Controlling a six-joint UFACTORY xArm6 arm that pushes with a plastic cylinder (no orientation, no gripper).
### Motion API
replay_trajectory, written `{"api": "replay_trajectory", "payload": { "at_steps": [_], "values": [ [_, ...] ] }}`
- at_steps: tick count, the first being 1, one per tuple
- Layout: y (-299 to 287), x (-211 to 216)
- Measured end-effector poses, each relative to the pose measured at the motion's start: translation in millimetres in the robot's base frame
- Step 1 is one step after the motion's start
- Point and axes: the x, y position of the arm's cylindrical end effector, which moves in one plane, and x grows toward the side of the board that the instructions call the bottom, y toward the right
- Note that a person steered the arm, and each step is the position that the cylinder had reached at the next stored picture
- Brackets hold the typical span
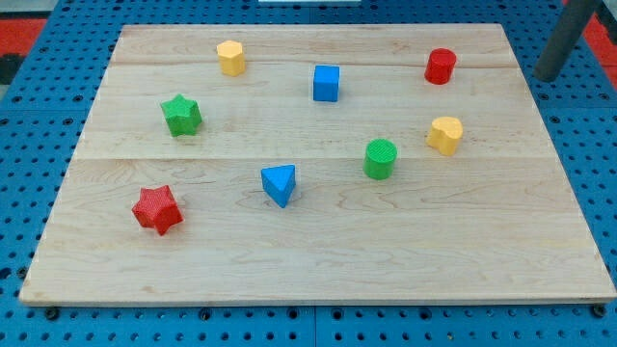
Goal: Push the red circle diagonal to the green circle
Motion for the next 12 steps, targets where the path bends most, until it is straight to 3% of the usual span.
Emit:
{"api": "replay_trajectory", "payload": {
  "at_steps": [2,3,4,9,11,12],
  "values": [
    [-75.3,-22.3],
    [-142.3,-33.9],
    [-186.6,-16.9],
    [-230.4,-31.9],
    [-230.2,-12.1],
    [-230.9,27.8]
  ]
}}
